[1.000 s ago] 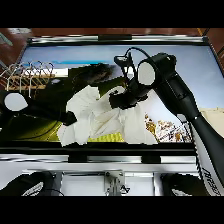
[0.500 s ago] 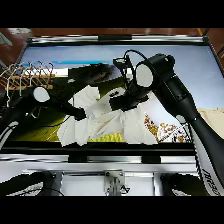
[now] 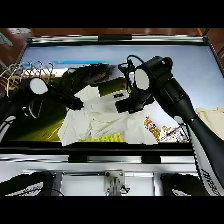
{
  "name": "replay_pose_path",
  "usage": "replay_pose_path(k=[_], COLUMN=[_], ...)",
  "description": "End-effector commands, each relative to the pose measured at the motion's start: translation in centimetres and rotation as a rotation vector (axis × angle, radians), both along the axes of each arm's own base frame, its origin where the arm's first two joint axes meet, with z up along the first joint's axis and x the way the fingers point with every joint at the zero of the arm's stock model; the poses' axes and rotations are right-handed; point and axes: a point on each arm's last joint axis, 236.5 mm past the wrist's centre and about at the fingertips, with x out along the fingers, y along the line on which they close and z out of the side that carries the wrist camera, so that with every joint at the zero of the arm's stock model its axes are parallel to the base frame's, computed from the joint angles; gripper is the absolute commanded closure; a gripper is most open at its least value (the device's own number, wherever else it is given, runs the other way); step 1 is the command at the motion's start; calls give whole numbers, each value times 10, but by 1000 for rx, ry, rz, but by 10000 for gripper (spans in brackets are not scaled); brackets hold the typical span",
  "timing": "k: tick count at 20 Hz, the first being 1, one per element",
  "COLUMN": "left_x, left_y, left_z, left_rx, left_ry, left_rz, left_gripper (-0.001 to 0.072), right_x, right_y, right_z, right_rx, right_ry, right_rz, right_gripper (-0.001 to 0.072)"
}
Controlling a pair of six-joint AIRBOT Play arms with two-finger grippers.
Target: Fold the shirts.
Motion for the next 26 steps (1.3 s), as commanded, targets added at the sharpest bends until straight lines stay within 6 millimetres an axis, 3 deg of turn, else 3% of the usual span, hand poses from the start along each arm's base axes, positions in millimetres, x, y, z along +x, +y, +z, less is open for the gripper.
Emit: replay_pose_path(k=[1, 3, 4, 5, 8, 9, 10, 14, 17, 20, 22, 25, 26], left_x=[-7, -29, -36, -42, -51, -52, -52, -49, -49, -48, -48, -45, -43], left_y=[10, 10, 9, 6, -15, -23, -31, -43, -42, -41, -38, -31, -28], left_z=[52, 48, 43, 38, 24, 22, 22, 27, 27, 29, 30, 32, 33], left_rx=[-22, -10, -9, -10, -24, -29, -36, -54, -53, -54, -43, -38, -39], left_ry=[-81, -26, 3, 18, 19, 5, -12, -55, -56, -60, -70, -76, -78], left_rz=[9, -17, -14, -11, -42, -54, -66, -79, -78, -75, -78, -61, -52], left_gripper=[652, 653, 653, 653, 653, 653, 653, 653, 653, 653, 653, 653, 653], right_x=[-28, -32, -30, -28, -18, -17, -16, -1, 2, 23, 29, 30, 32], right_y=[12, 25, 25, 22, -4, -16, -26, -45, -34, -9, 11, 13, 16], right_z=[-36, -59, -66, -68, -69, -69, -68, -65, -67, -75, -89, -115, -121], right_rx=[36, 89, 95, 96, 80, 70, 64, 69, 60, 114, 175, 143, 149], right_ry=[137, 161, 155, 157, 187, 207, 232, 222, 177, 100, 122, 169, 174], right_rz=[-1, -13, -28, -40, -113, -150, -188, -309, -273, -281, -295, -288, -292], right_gripper=[611, 611, 541, 320, 290, 133, 93, 95, 96, 104, 104, 115, 167])
